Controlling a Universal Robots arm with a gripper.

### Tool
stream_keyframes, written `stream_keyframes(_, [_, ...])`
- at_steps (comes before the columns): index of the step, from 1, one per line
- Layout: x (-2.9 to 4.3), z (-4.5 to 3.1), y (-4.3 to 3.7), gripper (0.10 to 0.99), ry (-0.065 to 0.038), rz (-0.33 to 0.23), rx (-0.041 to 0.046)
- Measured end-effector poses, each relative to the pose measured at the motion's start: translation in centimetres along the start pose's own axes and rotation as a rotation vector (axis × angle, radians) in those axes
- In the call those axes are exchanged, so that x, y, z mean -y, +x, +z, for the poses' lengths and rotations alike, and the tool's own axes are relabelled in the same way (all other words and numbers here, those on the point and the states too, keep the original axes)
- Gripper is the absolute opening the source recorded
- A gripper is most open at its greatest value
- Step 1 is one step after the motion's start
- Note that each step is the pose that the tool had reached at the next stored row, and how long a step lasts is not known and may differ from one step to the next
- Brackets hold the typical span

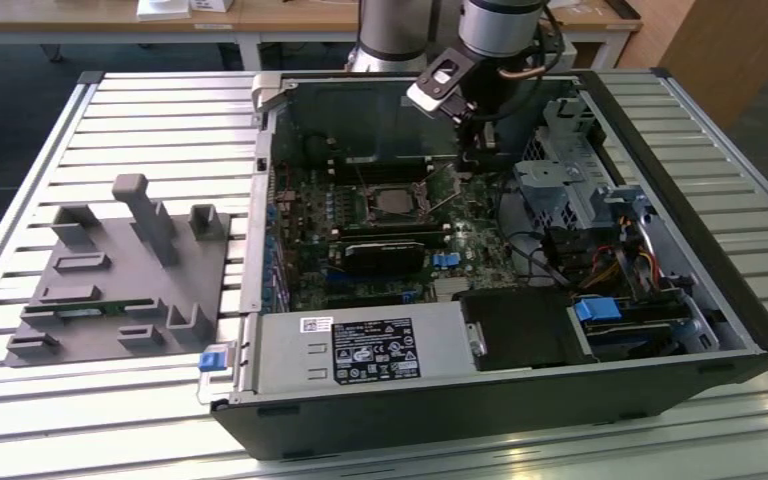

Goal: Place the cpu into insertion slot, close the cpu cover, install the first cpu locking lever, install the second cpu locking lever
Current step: 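Close the cpu cover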

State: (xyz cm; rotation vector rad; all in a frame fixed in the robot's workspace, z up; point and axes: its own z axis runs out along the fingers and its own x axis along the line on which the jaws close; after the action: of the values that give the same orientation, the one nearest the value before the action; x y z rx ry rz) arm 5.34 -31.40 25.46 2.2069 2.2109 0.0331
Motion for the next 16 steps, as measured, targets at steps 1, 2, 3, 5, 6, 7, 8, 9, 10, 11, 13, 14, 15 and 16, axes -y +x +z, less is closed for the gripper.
stream_keyframes(1, [-0.10,0.02,0.04,0.106,0.000,0.000,0.0001])
stream_keyframes(2, [-0.23,0.05,0.08,0.106,0.000,0.000,0.0001])
stream_keyframes(3, [-0.38,0.08,0.12,0.106,0.000,0.000,0.0001])
stream_keyframes(5, [-0.58,0.12,0.21,0.106,0.000,0.000,0.0002])
stream_keyframes(6, [-0.64,0.14,0.24,0.106,0.000,0.000,0.0002])
stream_keyframes(7, [-0.71,0.17,0.29,0.106,0.000,0.000,0.0001])
stream_keyframes(8, [-0.78,0.21,0.33,0.106,0.000,0.000,0.0001])
stream_keyframes(9, [-0.85,0.25,0.37,0.106,0.000,0.000,0.0000])
stream_keyframes(10, [-0.93,0.31,0.39,0.106,0.000,0.000,0.0000])
stream_keyframes(11, [-1.00,0.38,0.41,0.106,0.000,0.000,0.0001])
stream_keyframes(13, [-1.18,0.56,0.45,0.106,0.000,0.000,0.0001])
stream_keyframes(14, [-1.24,0.67,0.46,0.106,0.000,0.000,0.0002])
stream_keyframes(15, [-1.25,0.84,0.47,0.106,0.000,0.000,0.0002])
stream_keyframes(16, [-1.25,1.01,0.47,0.106,0.000,0.000,0.0003])
